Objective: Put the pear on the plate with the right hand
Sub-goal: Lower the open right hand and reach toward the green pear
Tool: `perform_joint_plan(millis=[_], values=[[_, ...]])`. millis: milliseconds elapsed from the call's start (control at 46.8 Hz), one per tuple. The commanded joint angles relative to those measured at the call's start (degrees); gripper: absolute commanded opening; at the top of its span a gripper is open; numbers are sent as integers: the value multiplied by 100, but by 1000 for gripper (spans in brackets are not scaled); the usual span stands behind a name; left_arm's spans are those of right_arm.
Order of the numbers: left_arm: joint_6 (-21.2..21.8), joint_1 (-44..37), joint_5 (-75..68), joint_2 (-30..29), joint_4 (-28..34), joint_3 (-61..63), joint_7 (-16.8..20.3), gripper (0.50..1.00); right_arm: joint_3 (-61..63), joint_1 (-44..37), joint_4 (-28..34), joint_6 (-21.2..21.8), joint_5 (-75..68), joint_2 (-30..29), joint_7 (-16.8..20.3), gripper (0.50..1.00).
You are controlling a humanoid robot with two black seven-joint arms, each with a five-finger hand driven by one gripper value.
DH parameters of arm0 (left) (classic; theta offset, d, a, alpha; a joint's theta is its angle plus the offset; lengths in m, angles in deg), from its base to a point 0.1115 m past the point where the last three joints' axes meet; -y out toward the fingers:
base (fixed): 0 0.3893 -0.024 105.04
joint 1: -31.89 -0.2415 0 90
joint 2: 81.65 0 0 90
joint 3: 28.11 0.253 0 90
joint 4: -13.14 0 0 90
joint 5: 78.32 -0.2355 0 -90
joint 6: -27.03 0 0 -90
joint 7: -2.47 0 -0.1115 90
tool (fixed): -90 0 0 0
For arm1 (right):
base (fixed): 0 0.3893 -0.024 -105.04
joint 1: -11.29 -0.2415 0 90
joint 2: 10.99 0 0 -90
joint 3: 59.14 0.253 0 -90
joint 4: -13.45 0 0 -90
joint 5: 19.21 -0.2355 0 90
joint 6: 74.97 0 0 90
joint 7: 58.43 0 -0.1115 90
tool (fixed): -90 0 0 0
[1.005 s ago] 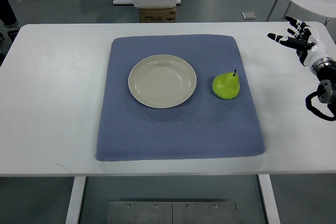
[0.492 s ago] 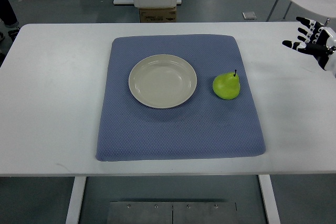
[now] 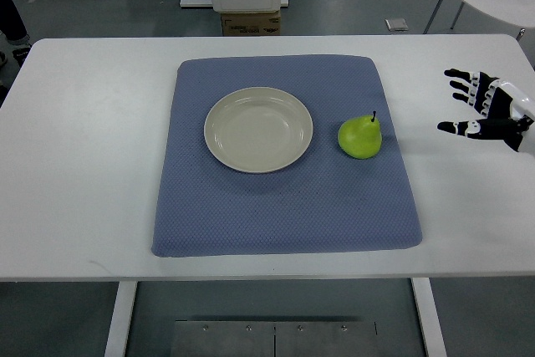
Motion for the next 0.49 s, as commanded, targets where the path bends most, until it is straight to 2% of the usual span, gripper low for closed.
perform_joint_plan(millis=[0,214,471], values=[[0,0,0,0,0,0,0,1000,-8,22,48,-142,118,-16,-36,1000],[0,1,0,0,0,0,0,1000,-254,84,83,-1065,504,-367,-36,1000],[0,1,0,0,0,0,0,1000,-527,14,83,-1751,601,-851,-18,1000]])
